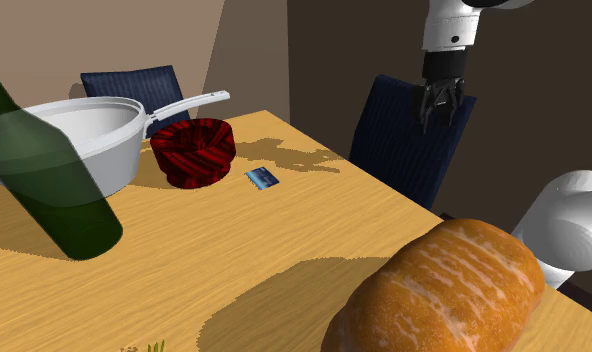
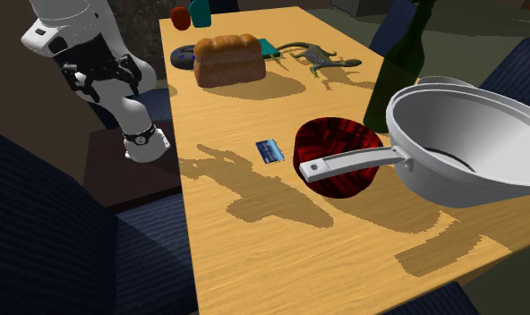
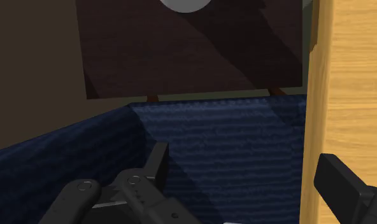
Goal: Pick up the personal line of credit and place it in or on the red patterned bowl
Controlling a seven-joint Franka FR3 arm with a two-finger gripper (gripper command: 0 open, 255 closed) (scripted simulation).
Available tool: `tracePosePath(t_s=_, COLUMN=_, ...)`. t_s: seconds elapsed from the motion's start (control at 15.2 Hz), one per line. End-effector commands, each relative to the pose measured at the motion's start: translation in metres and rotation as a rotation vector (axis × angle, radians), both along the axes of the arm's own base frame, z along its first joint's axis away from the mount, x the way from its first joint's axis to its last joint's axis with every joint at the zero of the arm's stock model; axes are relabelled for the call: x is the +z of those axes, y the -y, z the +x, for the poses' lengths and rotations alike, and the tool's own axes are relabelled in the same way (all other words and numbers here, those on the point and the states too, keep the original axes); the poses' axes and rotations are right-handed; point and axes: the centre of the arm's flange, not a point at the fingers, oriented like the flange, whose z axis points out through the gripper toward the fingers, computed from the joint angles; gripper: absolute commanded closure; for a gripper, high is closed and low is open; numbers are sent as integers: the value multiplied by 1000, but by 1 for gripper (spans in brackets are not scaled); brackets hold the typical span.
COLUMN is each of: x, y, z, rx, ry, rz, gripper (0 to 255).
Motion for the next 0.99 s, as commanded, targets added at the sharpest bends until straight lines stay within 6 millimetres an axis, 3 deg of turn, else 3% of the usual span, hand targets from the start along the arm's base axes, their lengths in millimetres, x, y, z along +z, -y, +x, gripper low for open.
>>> tracePosePath(t_s=0.0, x=0, y=0, z=0, rx=0, ry=0, rz=0, gripper=0)
tracePosePath(t_s=0.92, x=-47, y=-155, z=46, rx=25, ry=347, rz=-45, gripper=0)
